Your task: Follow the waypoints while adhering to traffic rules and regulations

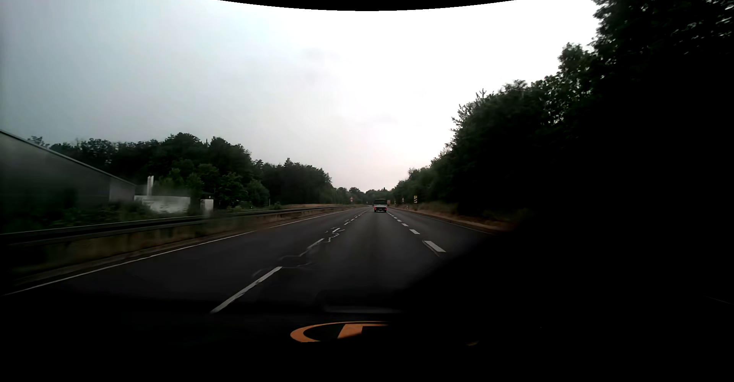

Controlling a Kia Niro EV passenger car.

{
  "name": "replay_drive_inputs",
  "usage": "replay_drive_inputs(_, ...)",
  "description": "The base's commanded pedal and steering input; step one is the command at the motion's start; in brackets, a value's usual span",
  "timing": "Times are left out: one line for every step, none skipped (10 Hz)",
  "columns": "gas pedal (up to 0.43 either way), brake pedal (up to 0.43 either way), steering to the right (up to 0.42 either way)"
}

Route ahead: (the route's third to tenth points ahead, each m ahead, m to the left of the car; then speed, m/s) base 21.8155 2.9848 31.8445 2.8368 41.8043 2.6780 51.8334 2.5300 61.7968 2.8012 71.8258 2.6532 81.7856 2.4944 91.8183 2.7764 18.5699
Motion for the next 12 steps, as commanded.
replay_drive_inputs(0.0, 0.0, -0.002)
replay_drive_inputs(0.0, 0.0, -0.003)
replay_drive_inputs(0.0, 0.0, -0.002)
replay_drive_inputs(0.0, 0.0, -0.002)
replay_drive_inputs(0.0, 0.0, -0.002)
replay_drive_inputs(0.0, 0.0, -0.002)
replay_drive_inputs(0.0, 0.0, -0.001)
replay_drive_inputs(0.0, 0.0, 0.0)
replay_drive_inputs(0.0, 0.0, 0.0)
replay_drive_inputs(0.0, 0.0, -0.001)
replay_drive_inputs(0.0, 0.0, -0.001)
replay_drive_inputs(0.0, 0.0, -0.001)
